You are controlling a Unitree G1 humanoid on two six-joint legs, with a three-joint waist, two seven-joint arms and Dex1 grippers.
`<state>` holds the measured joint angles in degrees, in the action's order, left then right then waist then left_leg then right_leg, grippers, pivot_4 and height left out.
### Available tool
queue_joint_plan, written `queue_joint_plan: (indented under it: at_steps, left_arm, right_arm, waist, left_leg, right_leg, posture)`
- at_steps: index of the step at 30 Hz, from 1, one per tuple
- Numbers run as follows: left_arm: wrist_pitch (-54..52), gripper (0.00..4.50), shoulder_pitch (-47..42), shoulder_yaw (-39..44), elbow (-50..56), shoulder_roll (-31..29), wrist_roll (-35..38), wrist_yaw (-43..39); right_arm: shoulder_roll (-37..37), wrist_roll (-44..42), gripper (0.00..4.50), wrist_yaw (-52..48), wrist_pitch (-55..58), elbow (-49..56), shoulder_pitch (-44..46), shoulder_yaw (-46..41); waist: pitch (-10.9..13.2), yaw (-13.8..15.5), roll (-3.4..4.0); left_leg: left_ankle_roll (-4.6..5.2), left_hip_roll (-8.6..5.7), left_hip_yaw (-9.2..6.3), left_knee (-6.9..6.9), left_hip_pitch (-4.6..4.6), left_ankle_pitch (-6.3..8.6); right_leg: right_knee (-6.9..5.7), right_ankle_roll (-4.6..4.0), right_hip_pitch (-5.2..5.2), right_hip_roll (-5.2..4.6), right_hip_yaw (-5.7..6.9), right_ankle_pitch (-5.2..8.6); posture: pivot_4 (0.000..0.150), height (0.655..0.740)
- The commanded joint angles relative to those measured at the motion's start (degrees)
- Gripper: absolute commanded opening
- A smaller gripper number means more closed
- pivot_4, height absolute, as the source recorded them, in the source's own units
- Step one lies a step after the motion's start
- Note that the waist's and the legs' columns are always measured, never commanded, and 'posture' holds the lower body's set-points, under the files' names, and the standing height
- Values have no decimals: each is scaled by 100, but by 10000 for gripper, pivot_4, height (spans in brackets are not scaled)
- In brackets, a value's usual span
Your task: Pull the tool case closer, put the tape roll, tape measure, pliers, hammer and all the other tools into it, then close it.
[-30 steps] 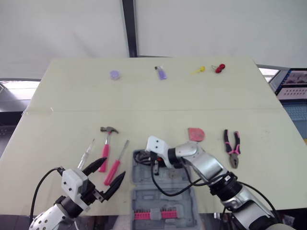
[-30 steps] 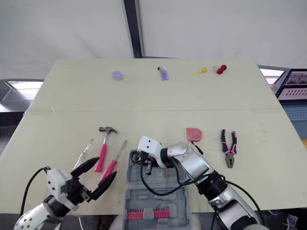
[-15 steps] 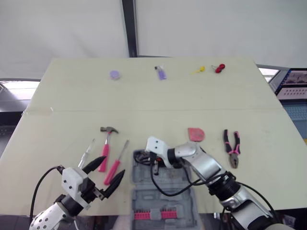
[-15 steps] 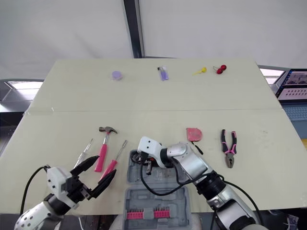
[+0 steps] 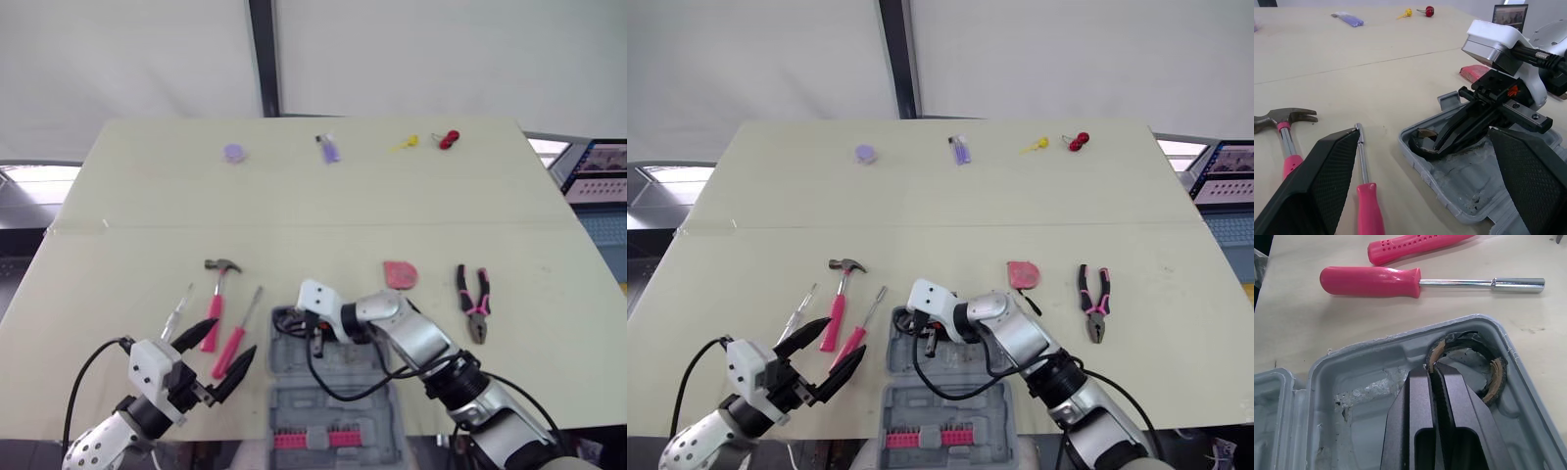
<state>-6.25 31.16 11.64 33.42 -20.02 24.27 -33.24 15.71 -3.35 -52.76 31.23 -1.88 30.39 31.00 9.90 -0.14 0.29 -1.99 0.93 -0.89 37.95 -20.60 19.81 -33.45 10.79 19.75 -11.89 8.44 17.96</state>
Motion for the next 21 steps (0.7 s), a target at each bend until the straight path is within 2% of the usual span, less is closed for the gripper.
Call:
queue_joint_plan:
  at_steps: [1,4,8,14,19,21]
  left_arm:
    - [35,45000,15,-52,234,-26,-53,77]
    - [32,45000,4,-83,226,-38,-69,117]
    - [28,45000,-25,-127,217,-51,-92,164]
    - [23,45000,-28,-165,232,-54,-120,211]
    - [18,45000,-34,-165,247,-58,-120,227]
    - [17,45000,-54,-168,233,-61,-120,222]
  right_arm:
    - [-83,-112,496,-3,-60,127,43,-148]
    - [-9,-226,496,-183,-35,294,-3,-132]
    - [-28,-175,14913,-110,-113,213,-10,-121]
    - [-29,-162,14913,-84,-184,138,3,-149]
    - [51,-537,14913,-349,-314,463,-58,-400]
    - [-15,-530,14913,-249,-569,291,-17,-530]
  waist:
    - [0,0,0]
    - [0,1,0]
    - [0,2,0]
    - [0,1,0]
    - [0,4,0]
    - [0,2,0]
  left_leg:
    - [0,0,0,0,0,0]
    - [0,0,0,0,0,0]
    - [0,0,0,0,0,0]
    - [-1,1,0,0,0,0]
    - [-1,1,1,0,0,1]
    - [-1,1,1,0,0,1]
  right_leg:
    - [0,0,0,0,0,0]
    - [0,0,0,0,0,0]
    - [0,0,0,0,0,0]
    - [0,0,1,1,0,0]
    - [1,0,1,1,-1,0]
    - [1,0,1,1,-1,0]
  posture:
    - [1500,7400]
    - [1500,7400]
    - [1500,7400]
    - [1500,7400]
    - [1500,7400]
    - [1500,7400]
